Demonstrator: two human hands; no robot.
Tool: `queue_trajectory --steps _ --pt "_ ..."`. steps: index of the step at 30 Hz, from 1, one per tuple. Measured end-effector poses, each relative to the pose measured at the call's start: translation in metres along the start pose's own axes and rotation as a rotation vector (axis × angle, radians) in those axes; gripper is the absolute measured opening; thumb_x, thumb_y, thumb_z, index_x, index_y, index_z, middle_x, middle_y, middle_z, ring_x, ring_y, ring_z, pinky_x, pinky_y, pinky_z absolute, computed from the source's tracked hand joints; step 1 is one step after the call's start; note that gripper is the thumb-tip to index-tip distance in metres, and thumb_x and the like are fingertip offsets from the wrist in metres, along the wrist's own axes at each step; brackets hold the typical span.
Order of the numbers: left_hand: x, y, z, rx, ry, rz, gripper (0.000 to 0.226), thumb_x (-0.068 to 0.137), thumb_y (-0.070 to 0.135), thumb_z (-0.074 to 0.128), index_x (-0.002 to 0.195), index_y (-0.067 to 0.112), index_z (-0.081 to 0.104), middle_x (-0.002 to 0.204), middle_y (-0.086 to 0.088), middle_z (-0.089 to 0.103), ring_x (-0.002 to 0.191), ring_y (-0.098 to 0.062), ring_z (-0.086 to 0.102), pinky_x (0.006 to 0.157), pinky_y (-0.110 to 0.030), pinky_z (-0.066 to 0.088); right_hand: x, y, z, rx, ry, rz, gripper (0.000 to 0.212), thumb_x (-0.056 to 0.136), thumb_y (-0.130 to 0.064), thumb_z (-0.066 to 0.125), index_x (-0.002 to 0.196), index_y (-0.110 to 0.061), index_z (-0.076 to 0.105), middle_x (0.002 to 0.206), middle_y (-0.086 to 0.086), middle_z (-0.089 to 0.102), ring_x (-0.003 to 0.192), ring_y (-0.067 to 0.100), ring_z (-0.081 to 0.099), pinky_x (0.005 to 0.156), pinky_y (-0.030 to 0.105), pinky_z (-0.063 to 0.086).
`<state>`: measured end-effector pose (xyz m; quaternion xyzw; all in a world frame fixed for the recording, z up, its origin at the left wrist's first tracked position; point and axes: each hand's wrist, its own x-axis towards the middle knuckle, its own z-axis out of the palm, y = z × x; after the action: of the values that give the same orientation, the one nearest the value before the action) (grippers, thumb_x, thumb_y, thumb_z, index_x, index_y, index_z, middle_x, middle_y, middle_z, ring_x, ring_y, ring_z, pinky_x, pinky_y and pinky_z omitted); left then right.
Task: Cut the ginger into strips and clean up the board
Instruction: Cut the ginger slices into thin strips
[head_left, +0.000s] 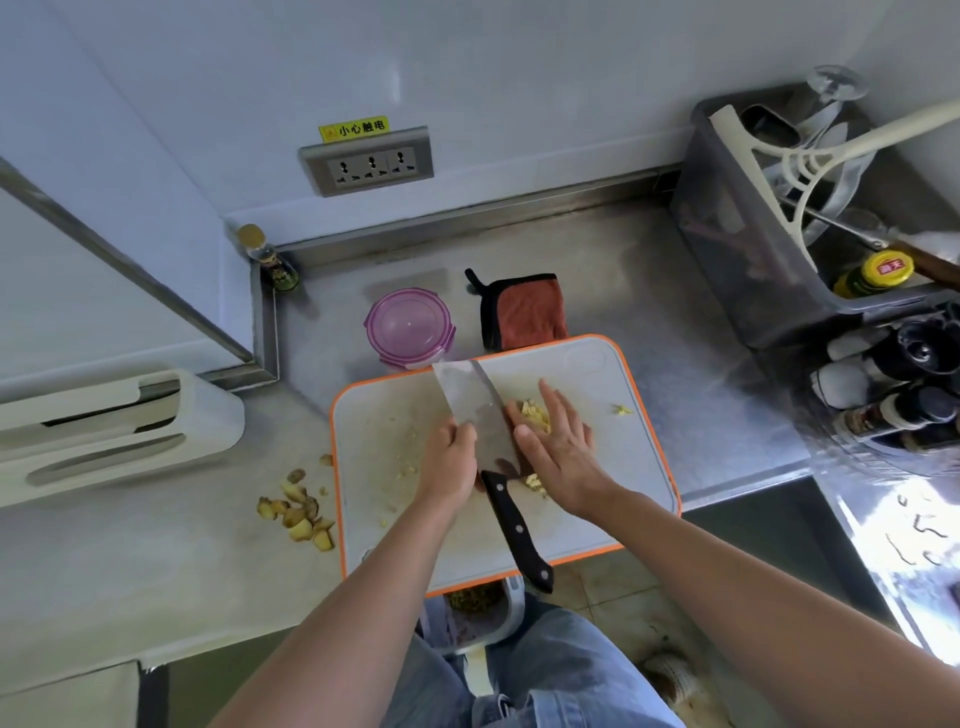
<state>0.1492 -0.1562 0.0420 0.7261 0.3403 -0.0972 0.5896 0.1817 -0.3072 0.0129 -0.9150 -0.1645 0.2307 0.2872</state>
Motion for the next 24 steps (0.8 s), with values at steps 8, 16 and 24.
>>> queue_trajectory --steps 8,16,24 --pt "0.003 -0.004 -0.01 -0.026 0.025 0.003 0.02 0.093 0.015 0.042 0.081 0.008 0.056 0.079 -0.014 0.06 0.077 -0.032 0.06 0.069 -0.047 0.049 -0.007 -0.01 0.008 -0.079 0.007 -0.082 0.061 0.093 -0.057 0.011 0.149 -0.037 0.027 0.161 -0.005 -0.007 0.145 0.012 -0.011 0.117 0.039 0.003" --pt "0.011 -0.01 -0.009 0.053 0.038 0.078 0.023 0.083 0.029 0.045 0.068 0.012 0.046 0.065 -0.01 0.05 0.073 -0.045 0.059 0.067 -0.062 0.051 -0.009 -0.013 -0.007 -0.206 0.147 -0.05 0.078 0.087 -0.068 0.002 0.138 -0.031 0.047 0.149 0.006 0.025 0.134 0.026 0.021 0.104 0.039 0.02" --pt "0.004 0.019 0.025 0.155 -0.012 0.144 0.009 0.09 0.016 0.057 0.089 0.007 0.055 0.083 -0.004 0.061 0.078 -0.023 0.059 0.067 -0.03 0.041 -0.024 -0.018 -0.025 -0.165 -0.09 0.072 0.077 0.087 -0.037 0.055 0.15 -0.031 0.012 0.093 0.01 0.065 0.084 0.03 0.062 0.068 0.033 0.047"
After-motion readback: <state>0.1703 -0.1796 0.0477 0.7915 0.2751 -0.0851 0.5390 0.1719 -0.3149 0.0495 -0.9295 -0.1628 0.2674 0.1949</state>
